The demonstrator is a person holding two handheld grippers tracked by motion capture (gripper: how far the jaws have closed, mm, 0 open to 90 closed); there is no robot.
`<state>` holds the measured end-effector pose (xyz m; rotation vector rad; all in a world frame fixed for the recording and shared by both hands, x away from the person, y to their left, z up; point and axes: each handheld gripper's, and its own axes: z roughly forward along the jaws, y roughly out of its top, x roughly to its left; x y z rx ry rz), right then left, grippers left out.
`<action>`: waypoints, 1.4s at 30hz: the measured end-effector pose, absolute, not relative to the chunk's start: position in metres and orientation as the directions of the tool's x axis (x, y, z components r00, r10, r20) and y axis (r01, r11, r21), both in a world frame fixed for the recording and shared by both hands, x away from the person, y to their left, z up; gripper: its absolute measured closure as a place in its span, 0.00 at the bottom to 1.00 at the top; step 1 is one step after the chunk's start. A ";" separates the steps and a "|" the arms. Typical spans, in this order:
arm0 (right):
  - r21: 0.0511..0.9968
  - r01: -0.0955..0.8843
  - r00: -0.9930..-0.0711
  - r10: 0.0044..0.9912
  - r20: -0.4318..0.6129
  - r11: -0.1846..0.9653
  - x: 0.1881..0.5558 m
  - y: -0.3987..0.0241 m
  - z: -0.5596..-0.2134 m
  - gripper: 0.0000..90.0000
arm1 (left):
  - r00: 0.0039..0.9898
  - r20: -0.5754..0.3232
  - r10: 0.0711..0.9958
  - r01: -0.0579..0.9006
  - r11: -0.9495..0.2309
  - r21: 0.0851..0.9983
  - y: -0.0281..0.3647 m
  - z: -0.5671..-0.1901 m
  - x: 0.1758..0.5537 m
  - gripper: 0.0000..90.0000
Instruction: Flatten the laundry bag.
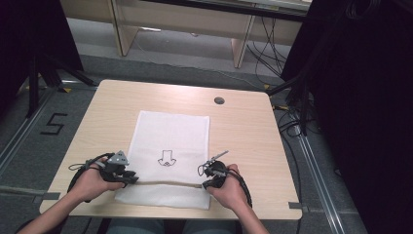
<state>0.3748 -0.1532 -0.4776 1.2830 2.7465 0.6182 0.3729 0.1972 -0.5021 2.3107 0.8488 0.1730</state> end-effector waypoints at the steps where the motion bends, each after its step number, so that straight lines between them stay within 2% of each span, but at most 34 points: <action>1: 0.371 0.726 -0.658 0.743 0.127 0.579 0.374 -0.153 -0.479 1.00 | 0.780 -0.098 0.617 0.530 -0.571 0.627 0.197 -0.502 0.373 0.80; 10: 0.355 0.710 -0.675 0.731 0.100 0.608 0.371 -0.152 -0.480 1.00 | 0.799 -0.105 0.592 0.518 -0.591 0.618 0.192 -0.502 0.366 0.82; 20: 0.330 0.709 -0.683 0.724 0.101 0.623 0.362 -0.157 -0.479 1.00 | 0.853 -0.062 0.519 0.454 -0.678 0.578 0.190 -0.498 0.362 0.82; 25: 0.324 0.719 -0.670 0.737 0.089 0.614 0.360 -0.156 -0.479 1.00 | 0.849 -0.062 0.525 0.460 -0.675 0.577 0.190 -0.497 0.362 0.79; 27: 0.334 0.714 -0.673 0.734 0.088 0.615 0.359 -0.155 -0.479 1.00 | 0.846 -0.070 0.528 0.462 -0.662 0.590 0.190 -0.497 0.363 0.76; 29: 0.332 0.726 -0.661 0.744 0.097 0.602 0.359 -0.157 -0.479 0.99 | 0.813 -0.117 0.570 0.492 -0.565 0.662 0.187 -0.495 0.361 0.72; 32: 0.362 0.715 -0.668 0.737 0.100 0.599 0.360 -0.160 -0.477 0.95 | 0.814 -0.104 0.572 0.474 -0.549 0.689 0.187 -0.492 0.361 0.65; 34: 0.383 0.736 -0.630 0.772 0.085 0.559 0.358 -0.164 -0.471 0.91 | 0.821 -0.109 0.561 0.452 -0.521 0.724 0.182 -0.492 0.361 0.59; 35: 0.418 0.708 -0.653 0.753 0.079 0.570 0.360 -0.167 -0.471 0.89 | 0.825 -0.103 0.555 0.442 -0.523 0.729 0.181 -0.492 0.361 0.56; 38: 0.452 0.705 -0.641 0.764 0.076 0.546 0.360 -0.173 -0.468 0.85 | 0.836 -0.063 0.545 0.411 -0.545 0.731 0.179 -0.491 0.362 0.51; 40: 0.459 0.724 -0.616 0.782 0.095 0.515 0.359 -0.174 -0.467 0.83 | 0.820 -0.081 0.567 0.433 -0.521 0.735 0.178 -0.492 0.363 0.49; 42: 0.459 0.726 -0.614 0.783 0.098 0.512 0.359 -0.175 -0.467 0.83 | 0.830 -0.065 0.554 0.415 -0.535 0.736 0.179 -0.491 0.364 0.48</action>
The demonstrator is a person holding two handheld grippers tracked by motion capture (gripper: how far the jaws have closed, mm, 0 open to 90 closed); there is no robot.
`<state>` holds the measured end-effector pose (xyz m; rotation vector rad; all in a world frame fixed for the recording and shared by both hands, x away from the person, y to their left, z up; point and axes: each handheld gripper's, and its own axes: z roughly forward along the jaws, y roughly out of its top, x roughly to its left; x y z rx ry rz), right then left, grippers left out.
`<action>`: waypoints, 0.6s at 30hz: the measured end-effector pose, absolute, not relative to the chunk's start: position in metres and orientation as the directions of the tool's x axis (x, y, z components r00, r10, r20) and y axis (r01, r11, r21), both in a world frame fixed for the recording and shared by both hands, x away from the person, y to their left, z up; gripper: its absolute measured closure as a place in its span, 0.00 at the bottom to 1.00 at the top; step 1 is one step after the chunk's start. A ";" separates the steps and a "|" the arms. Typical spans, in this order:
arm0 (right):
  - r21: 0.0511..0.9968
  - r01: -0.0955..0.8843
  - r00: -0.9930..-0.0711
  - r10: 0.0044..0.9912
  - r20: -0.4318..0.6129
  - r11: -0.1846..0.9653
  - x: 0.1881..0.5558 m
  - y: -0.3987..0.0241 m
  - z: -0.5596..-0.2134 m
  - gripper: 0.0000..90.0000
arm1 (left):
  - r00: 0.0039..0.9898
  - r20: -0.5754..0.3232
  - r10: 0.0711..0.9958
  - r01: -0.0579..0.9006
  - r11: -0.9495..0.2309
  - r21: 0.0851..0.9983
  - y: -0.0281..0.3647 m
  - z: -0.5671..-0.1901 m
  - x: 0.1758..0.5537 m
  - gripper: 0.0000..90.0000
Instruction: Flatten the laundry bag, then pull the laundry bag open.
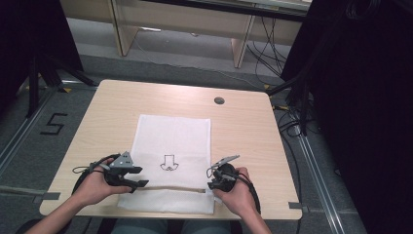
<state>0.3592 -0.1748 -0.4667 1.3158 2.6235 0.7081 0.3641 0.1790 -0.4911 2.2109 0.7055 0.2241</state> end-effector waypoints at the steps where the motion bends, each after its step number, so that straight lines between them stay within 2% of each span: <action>1: 0.476 0.713 -0.621 0.779 0.088 0.515 0.362 -0.177 -0.468 0.82 | 0.815 -0.082 0.574 0.436 -0.513 0.740 0.179 -0.492 0.364 0.46; 2: 0.459 0.736 -0.598 0.796 0.095 0.498 0.360 -0.177 -0.466 0.81 | 0.814 -0.081 0.575 0.434 -0.510 0.742 0.179 -0.492 0.364 0.46; 4: 0.463 0.735 -0.596 0.797 0.095 0.495 0.361 -0.177 -0.466 0.81 | 0.822 -0.065 0.566 0.419 -0.521 0.744 0.180 -0.491 0.365 0.44; 5: 0.481 0.718 -0.614 0.783 0.096 0.503 0.362 -0.178 -0.467 0.80 | 0.801 -0.102 0.590 0.452 -0.484 0.749 0.178 -0.492 0.364 0.43; 6: 0.488 0.710 -0.619 0.780 0.092 0.507 0.362 -0.178 -0.467 0.80 | 0.802 -0.093 0.591 0.448 -0.491 0.747 0.179 -0.492 0.365 0.43; 15: 0.487 0.727 -0.598 0.795 0.104 0.483 0.360 -0.180 -0.464 0.80 | 0.801 -0.092 0.591 0.447 -0.488 0.749 0.176 -0.493 0.364 0.42; 17: 0.489 0.725 -0.599 0.794 0.102 0.485 0.361 -0.180 -0.462 0.81 | 0.792 -0.107 0.601 0.463 -0.477 0.748 0.176 -0.493 0.361 0.42; 18: 0.496 0.712 -0.612 0.785 0.092 0.497 0.363 -0.181 -0.462 0.85 | 0.804 -0.086 0.588 0.443 -0.496 0.747 0.176 -0.491 0.362 0.42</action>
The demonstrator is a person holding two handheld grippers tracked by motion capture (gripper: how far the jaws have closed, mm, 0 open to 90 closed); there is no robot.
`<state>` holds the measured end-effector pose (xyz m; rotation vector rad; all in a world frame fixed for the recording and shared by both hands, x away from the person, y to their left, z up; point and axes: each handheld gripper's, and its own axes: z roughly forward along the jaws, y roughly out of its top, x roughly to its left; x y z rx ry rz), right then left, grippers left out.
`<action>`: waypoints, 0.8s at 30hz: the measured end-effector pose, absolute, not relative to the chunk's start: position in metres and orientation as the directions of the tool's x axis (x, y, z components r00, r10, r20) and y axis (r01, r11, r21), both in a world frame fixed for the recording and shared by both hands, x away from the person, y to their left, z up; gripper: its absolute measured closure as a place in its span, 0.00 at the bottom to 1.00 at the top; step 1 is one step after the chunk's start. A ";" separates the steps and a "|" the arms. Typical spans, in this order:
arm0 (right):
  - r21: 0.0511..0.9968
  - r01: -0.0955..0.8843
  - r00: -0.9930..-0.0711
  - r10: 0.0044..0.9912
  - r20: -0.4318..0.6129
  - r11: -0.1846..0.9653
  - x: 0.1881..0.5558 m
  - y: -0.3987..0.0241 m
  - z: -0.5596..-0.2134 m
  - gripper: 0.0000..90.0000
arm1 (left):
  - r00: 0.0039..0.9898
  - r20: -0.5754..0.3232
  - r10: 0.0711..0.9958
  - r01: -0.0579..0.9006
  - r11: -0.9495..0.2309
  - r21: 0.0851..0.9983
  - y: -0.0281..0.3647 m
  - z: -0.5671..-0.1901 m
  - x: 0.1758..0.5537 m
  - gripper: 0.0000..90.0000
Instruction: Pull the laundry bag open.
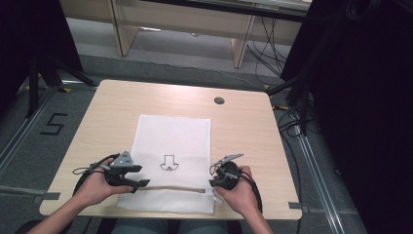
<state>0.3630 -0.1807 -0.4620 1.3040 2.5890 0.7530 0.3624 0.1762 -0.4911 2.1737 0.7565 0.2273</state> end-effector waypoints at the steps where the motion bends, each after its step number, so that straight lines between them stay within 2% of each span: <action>1: 0.493 0.716 -0.610 0.786 0.097 0.494 0.363 -0.180 -0.462 0.86 | 0.802 -0.090 0.590 0.441 -0.483 0.757 0.174 -0.492 0.362 0.42; 5: 0.456 0.742 -0.601 0.789 0.130 0.490 0.362 -0.178 -0.460 0.96 | 0.806 -0.076 0.587 0.423 -0.481 0.768 0.167 -0.491 0.363 0.45; 8: 0.434 0.751 -0.601 0.787 0.136 0.498 0.360 -0.177 -0.460 1.00 | 0.819 -0.080 0.568 0.405 -0.474 0.782 0.160 -0.490 0.364 0.48; 9: 0.445 0.734 -0.620 0.774 0.131 0.513 0.362 -0.178 -0.462 1.00 | 0.821 -0.091 0.564 0.407 -0.464 0.787 0.156 -0.491 0.363 0.49; 13: 0.397 0.770 -0.592 0.792 0.152 0.500 0.362 -0.175 -0.462 1.00 | 0.844 -0.094 0.529 0.380 -0.463 0.801 0.147 -0.490 0.361 0.51; 24: 0.373 0.790 -0.578 0.794 0.186 0.487 0.361 -0.167 -0.467 1.00 | 0.878 -0.111 0.465 0.353 -0.474 0.807 0.111 -0.488 0.353 0.57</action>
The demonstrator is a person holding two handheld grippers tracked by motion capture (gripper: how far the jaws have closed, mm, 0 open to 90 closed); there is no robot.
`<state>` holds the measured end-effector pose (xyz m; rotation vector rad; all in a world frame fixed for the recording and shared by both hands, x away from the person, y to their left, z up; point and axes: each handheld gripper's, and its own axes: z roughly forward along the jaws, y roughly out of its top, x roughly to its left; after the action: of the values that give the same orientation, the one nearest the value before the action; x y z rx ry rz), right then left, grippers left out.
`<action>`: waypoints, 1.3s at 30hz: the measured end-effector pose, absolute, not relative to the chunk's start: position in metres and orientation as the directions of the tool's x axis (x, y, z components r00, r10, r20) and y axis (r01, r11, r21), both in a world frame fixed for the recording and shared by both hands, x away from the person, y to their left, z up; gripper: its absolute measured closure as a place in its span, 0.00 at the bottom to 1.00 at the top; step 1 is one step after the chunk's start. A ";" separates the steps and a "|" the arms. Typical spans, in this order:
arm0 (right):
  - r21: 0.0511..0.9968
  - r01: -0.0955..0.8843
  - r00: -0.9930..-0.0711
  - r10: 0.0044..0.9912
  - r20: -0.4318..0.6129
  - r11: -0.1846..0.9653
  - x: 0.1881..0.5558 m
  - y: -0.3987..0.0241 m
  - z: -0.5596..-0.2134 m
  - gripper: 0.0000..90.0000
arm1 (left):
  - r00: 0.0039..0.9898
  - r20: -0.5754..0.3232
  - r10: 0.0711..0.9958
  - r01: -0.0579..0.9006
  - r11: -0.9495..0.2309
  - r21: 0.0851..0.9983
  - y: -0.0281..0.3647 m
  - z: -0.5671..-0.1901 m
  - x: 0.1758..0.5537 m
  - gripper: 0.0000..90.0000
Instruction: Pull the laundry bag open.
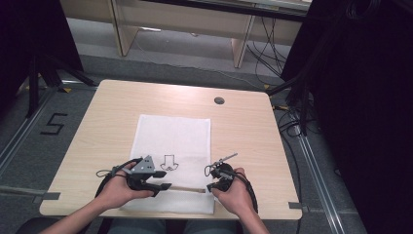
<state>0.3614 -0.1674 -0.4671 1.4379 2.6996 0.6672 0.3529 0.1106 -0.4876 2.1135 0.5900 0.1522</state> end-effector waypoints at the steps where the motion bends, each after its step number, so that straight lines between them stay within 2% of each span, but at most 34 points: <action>1: 0.380 0.781 -0.587 0.789 0.180 0.495 0.362 -0.167 -0.468 1.00 | 0.881 -0.115 0.459 0.356 -0.483 0.800 0.108 -0.488 0.353 0.59; 11: 0.352 0.784 -0.593 0.785 0.179 0.512 0.366 -0.165 -0.475 1.00 | 0.906 -0.127 0.403 0.337 -0.508 0.793 0.082 -0.488 0.355 0.66; 12: 0.327 0.801 -0.573 0.802 0.170 0.502 0.365 -0.163 -0.476 1.00 | 0.910 -0.127 0.396 0.334 -0.512 0.791 0.077 -0.488 0.355 0.66; 13: 0.340 0.783 -0.595 0.788 0.162 0.521 0.365 -0.164 -0.478 1.00 | 0.914 -0.117 0.389 0.324 -0.525 0.787 0.075 -0.488 0.355 0.67; 17: 0.335 0.788 -0.588 0.793 0.160 0.517 0.365 -0.163 -0.481 1.00 | 0.918 -0.115 0.379 0.319 -0.536 0.782 0.068 -0.488 0.356 0.67; 21: 0.316 0.816 -0.553 0.812 0.185 0.484 0.363 -0.162 -0.480 1.00 | 0.922 -0.113 0.369 0.315 -0.552 0.772 0.060 -0.491 0.357 0.67; 31: 0.329 0.796 -0.574 0.806 0.146 0.508 0.363 -0.160 -0.481 1.00 | 0.933 -0.116 0.342 0.304 -0.571 0.763 0.035 -0.497 0.362 0.69; 39: 0.321 0.814 -0.552 0.817 0.166 0.484 0.362 -0.161 -0.480 1.00 | 0.939 -0.108 0.325 0.290 -0.586 0.756 0.022 -0.501 0.364 0.72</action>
<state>0.3621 -0.1614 -0.4803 1.4830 2.6984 0.5761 0.3639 0.0219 -0.5011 2.2310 0.4327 0.0530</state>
